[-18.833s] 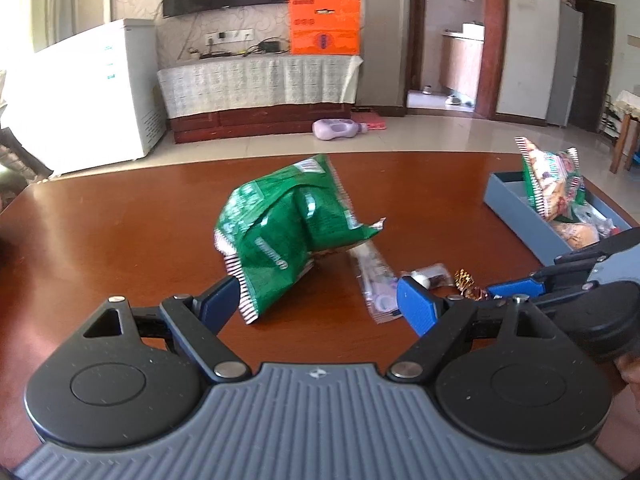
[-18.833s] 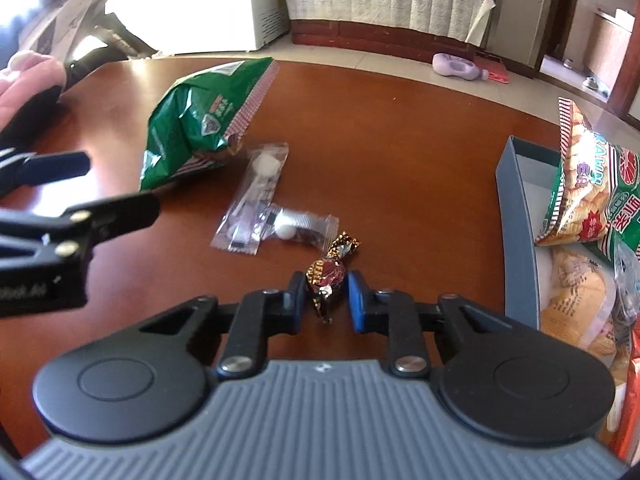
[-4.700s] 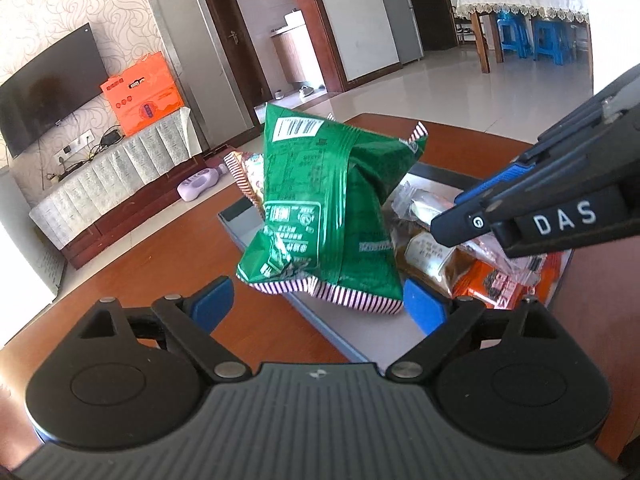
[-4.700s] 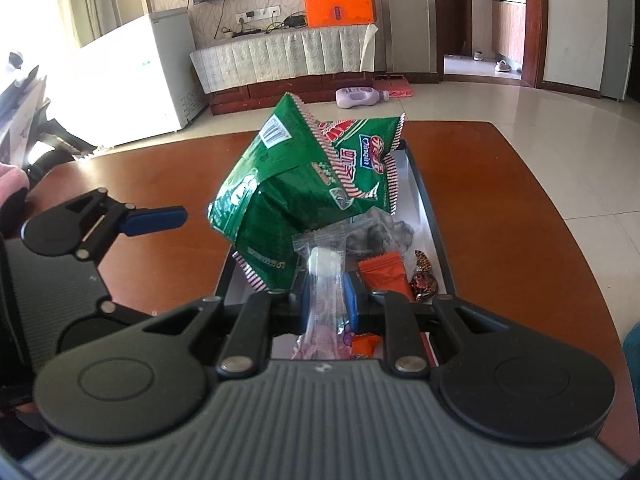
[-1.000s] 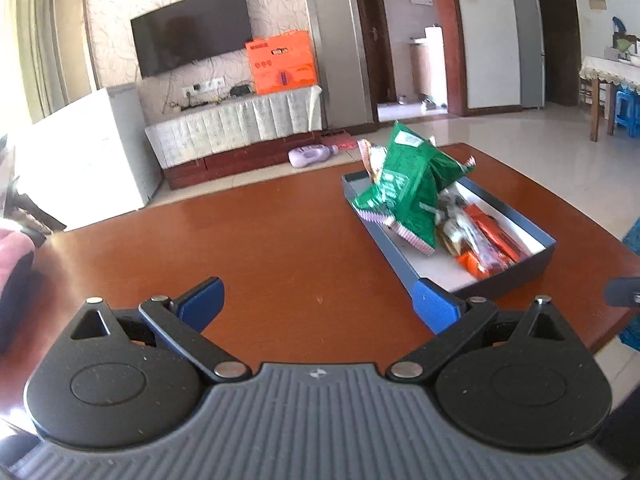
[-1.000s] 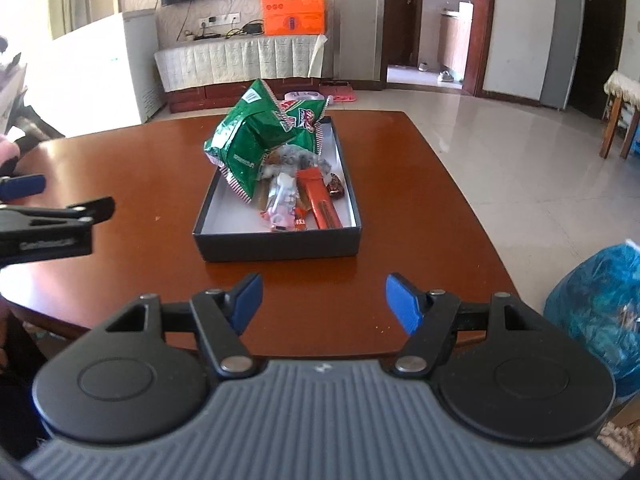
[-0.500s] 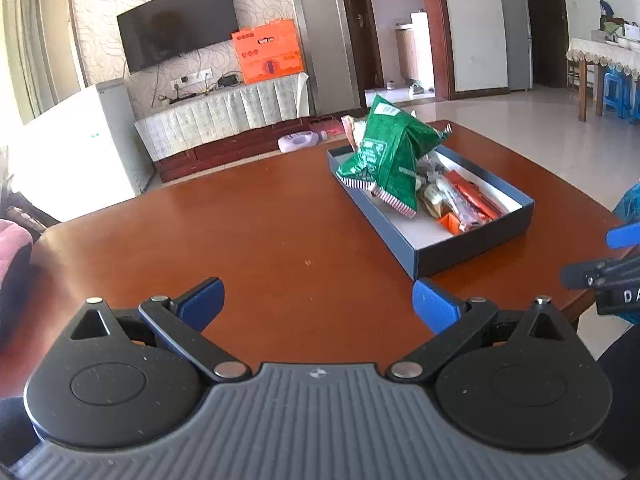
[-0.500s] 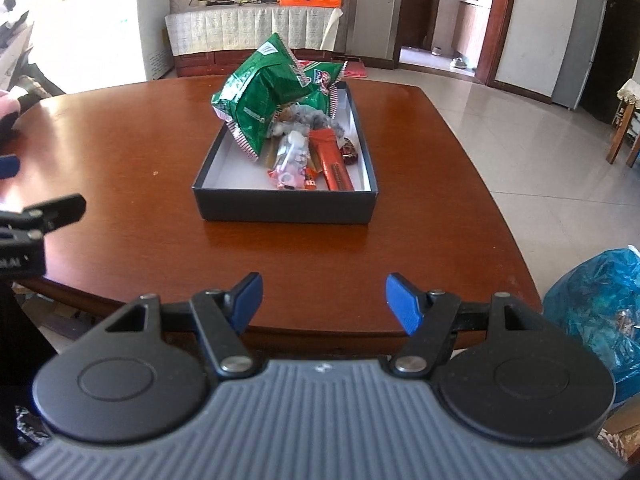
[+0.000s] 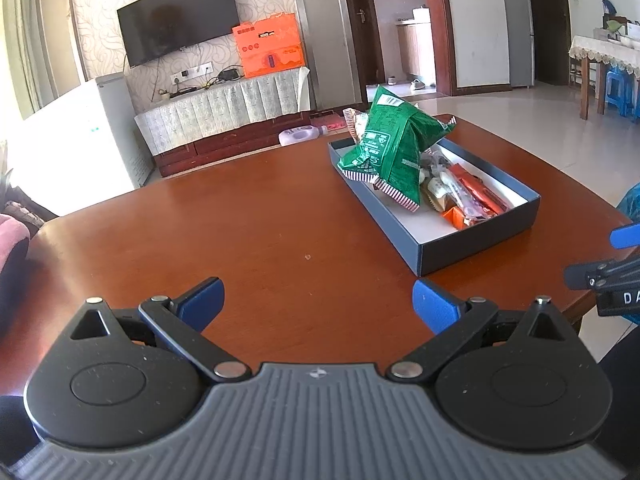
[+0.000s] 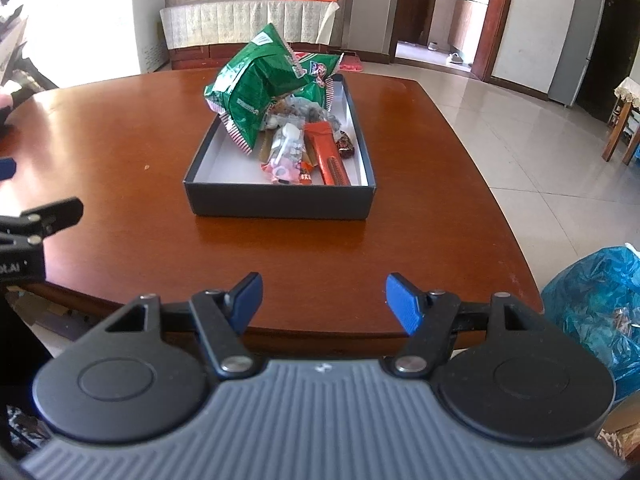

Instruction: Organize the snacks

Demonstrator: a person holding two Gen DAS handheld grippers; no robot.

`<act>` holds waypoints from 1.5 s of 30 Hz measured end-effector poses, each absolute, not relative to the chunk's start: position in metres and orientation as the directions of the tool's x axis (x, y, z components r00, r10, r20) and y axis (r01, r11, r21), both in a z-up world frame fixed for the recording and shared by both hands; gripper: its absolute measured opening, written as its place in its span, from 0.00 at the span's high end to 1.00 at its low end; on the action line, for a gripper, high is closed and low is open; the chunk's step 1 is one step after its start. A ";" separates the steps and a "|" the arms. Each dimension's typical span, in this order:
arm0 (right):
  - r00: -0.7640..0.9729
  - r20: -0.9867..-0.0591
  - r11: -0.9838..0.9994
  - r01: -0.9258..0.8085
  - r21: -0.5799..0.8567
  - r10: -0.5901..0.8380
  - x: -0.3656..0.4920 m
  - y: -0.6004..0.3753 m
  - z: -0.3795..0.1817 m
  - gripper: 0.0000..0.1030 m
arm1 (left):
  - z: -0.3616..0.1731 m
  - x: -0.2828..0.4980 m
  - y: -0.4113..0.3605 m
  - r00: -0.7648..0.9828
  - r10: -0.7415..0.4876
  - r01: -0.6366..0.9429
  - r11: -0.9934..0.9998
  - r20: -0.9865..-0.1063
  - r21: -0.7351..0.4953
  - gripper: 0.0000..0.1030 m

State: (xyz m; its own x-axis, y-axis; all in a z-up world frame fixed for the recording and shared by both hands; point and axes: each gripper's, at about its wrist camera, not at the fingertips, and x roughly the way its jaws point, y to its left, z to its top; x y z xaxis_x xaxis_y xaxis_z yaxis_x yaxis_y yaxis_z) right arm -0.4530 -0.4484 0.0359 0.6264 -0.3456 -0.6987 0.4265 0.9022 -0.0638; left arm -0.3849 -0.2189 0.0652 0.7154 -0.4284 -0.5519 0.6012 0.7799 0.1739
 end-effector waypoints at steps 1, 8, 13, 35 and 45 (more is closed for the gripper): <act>0.626 -0.699 0.902 0.427 -0.063 -0.345 -0.453 -0.449 0.036 0.32 | 0.065 -0.384 -0.219 0.716 -0.427 0.600 0.781 -0.552 0.173 0.01; 0.624 -0.704 0.904 0.423 -0.062 -0.340 -0.452 -0.449 0.035 0.32 | 0.065 -0.385 -0.219 0.717 -0.428 0.600 0.780 -0.550 0.176 0.01; 0.625 -0.706 0.905 0.423 -0.054 -0.334 -0.453 -0.450 0.035 0.32 | 0.065 -0.385 -0.219 0.718 -0.426 0.600 0.780 -0.550 0.178 0.01; 0.623 -0.710 0.908 0.415 -0.056 -0.329 -0.452 -0.449 0.032 0.32 | 0.066 -0.387 -0.217 0.719 -0.430 0.600 0.780 -0.546 0.175 0.01; 0.622 -0.711 0.909 0.414 -0.057 -0.328 -0.452 -0.449 0.032 0.32 | 0.065 -0.387 -0.216 0.721 -0.430 0.600 0.780 -0.543 0.179 0.01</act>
